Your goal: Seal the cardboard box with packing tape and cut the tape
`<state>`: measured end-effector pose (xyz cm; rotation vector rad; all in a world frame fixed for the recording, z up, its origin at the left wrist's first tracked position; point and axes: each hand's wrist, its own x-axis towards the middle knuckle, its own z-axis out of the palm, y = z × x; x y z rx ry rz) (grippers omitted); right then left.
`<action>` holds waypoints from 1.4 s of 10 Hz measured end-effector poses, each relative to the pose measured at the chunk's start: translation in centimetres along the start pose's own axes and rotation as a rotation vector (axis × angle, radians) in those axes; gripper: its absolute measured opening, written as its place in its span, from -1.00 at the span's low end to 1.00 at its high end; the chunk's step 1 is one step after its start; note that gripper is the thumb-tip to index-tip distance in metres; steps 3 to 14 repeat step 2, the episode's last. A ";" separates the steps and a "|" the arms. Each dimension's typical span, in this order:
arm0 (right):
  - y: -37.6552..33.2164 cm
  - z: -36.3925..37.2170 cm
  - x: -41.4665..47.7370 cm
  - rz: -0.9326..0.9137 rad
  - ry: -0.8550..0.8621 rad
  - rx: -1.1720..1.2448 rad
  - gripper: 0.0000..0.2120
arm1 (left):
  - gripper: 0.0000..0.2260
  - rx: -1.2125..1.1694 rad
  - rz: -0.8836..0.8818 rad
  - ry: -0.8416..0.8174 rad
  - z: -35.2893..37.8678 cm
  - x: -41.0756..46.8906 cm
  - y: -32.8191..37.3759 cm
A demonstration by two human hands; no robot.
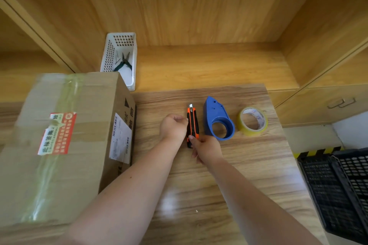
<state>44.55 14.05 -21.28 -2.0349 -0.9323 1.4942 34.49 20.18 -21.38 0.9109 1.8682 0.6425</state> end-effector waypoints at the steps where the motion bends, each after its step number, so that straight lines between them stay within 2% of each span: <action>1: -2.1 -0.5 -1.0 -0.042 0.043 0.003 -0.72 | -0.96 -0.043 0.031 0.003 -2.0 -0.8 1.8; 2: -5.5 -0.8 -3.3 -0.144 0.092 0.109 -0.78 | -0.93 -0.088 0.118 0.027 -5.5 -3.1 4.3; 14: -5.5 -0.8 -3.3 -0.144 0.092 0.109 -0.78 | -0.93 -0.088 0.118 0.027 -5.5 -3.1 4.3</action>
